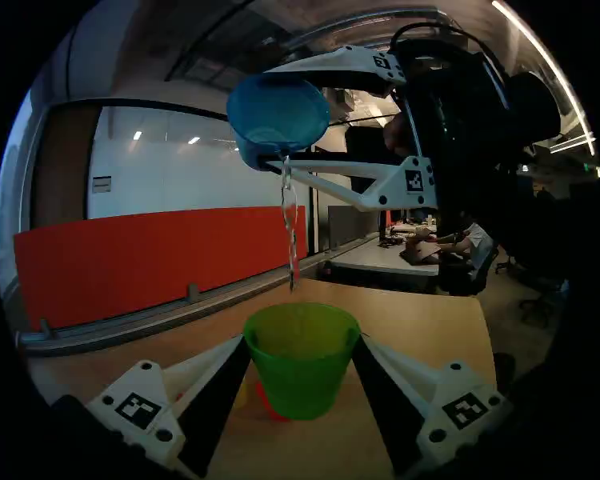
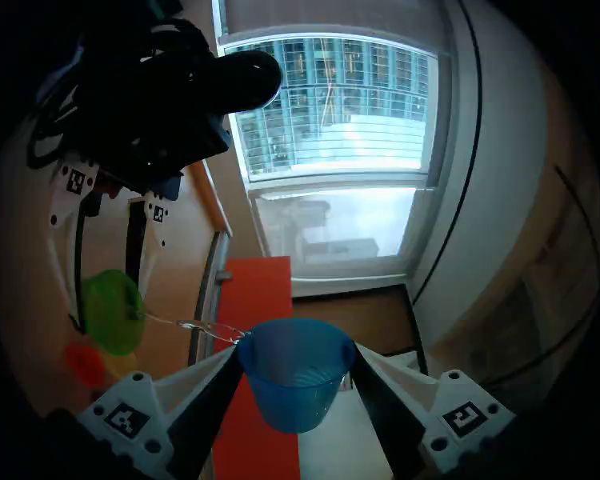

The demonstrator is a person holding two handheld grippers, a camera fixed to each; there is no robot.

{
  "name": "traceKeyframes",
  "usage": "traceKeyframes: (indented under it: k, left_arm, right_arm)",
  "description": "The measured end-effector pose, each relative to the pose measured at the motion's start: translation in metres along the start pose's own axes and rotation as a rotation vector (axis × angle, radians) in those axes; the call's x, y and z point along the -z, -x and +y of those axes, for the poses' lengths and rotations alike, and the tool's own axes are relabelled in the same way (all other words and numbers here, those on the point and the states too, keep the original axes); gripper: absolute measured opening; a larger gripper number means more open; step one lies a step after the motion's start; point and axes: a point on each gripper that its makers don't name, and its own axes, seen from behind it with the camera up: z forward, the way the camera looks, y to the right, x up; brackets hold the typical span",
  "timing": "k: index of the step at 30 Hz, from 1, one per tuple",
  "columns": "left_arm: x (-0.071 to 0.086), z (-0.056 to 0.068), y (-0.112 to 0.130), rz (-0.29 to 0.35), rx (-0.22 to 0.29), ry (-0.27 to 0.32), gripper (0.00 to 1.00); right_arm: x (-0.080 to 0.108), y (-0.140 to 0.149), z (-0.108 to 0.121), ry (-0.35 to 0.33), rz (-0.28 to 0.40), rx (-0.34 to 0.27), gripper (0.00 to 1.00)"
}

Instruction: Pour water

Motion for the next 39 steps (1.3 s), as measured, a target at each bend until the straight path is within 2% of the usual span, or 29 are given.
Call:
traceKeyframes:
  k: [39]
  left_arm:
    - [-0.002,0.000,-0.005,0.007,-0.005,-0.002,0.86]
  right_arm:
    - [0.004,-0.018,0.007,0.016,0.001,0.223,0.92]
